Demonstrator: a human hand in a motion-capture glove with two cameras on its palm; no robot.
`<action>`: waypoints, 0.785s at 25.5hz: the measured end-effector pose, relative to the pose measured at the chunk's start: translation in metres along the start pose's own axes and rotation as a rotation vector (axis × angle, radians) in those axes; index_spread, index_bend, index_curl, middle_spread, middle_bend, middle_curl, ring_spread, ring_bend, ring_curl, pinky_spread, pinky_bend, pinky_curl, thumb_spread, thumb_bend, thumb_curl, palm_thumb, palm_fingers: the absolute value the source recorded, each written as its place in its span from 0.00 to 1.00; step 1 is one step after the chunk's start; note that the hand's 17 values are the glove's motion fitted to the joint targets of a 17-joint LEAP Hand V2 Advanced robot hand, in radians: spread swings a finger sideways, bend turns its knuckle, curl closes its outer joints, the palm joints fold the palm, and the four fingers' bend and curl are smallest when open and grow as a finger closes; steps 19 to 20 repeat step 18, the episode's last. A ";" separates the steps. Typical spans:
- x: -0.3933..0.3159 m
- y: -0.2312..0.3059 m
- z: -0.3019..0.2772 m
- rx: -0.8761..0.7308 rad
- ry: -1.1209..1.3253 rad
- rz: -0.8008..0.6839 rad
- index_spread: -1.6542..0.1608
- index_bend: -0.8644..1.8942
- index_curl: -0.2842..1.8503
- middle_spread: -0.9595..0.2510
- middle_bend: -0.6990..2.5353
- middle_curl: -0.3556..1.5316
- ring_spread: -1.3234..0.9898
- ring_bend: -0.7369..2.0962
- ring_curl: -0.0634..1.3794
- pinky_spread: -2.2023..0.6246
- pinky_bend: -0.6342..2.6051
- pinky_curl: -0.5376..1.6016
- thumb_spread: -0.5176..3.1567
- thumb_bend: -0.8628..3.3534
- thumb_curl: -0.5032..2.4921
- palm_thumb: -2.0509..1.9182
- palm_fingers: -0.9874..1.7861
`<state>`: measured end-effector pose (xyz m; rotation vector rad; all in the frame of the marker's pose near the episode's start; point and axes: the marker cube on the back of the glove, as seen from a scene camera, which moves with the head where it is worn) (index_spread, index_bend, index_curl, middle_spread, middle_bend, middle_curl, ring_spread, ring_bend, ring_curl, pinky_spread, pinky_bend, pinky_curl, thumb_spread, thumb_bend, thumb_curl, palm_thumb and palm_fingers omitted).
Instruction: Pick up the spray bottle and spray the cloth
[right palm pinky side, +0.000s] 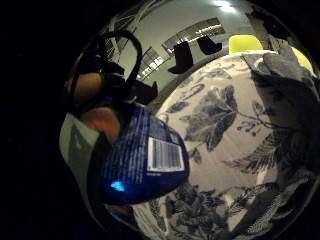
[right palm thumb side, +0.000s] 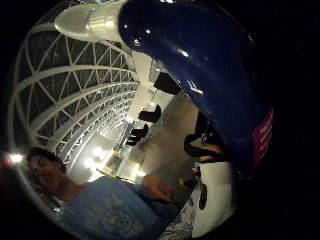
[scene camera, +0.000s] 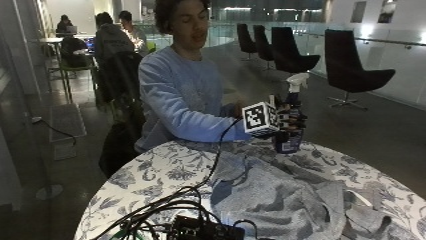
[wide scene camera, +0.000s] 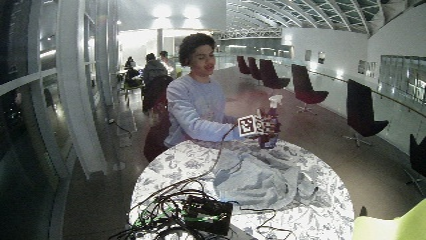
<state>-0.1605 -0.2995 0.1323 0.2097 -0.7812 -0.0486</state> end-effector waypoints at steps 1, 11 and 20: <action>0.000 0.003 0.000 -0.007 0.012 0.000 0.70 0.31 0.14 0.77 0.33 0.40 0.58 0.52 0.29 0.85 0.39 0.43 0.39 0.20 0.38 0.76 0.60; -0.007 0.015 -0.032 -0.006 0.057 0.005 0.68 0.33 0.14 0.77 0.33 0.40 0.57 0.52 0.29 0.85 0.39 0.43 0.40 0.20 0.36 0.74 0.53; -0.012 0.019 -0.035 -0.016 0.039 0.005 0.68 0.33 0.14 0.77 0.33 0.40 0.57 0.52 0.28 0.85 0.39 0.42 0.41 0.20 0.35 0.73 0.53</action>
